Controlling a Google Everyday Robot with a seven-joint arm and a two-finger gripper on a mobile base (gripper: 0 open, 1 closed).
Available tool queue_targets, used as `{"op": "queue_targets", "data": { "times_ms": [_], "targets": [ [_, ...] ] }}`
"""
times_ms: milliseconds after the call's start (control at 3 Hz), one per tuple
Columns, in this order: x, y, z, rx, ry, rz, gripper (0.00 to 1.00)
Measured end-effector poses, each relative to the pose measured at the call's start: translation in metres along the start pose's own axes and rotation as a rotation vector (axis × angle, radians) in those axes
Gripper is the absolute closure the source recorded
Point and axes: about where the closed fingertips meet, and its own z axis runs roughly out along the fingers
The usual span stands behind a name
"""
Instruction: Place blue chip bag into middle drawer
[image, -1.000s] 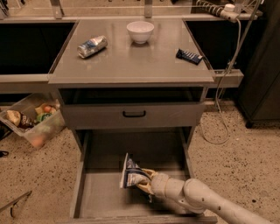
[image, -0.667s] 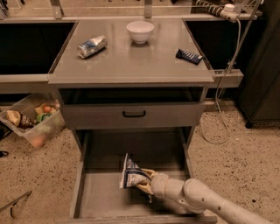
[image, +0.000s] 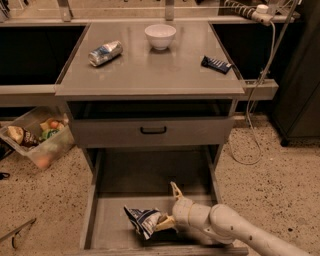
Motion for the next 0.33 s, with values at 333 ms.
{"op": "queue_targets", "data": {
  "times_ms": [333],
  "targets": [
    [0.0, 0.0, 0.0, 0.0, 0.0, 0.0, 0.0]
  ]
}}
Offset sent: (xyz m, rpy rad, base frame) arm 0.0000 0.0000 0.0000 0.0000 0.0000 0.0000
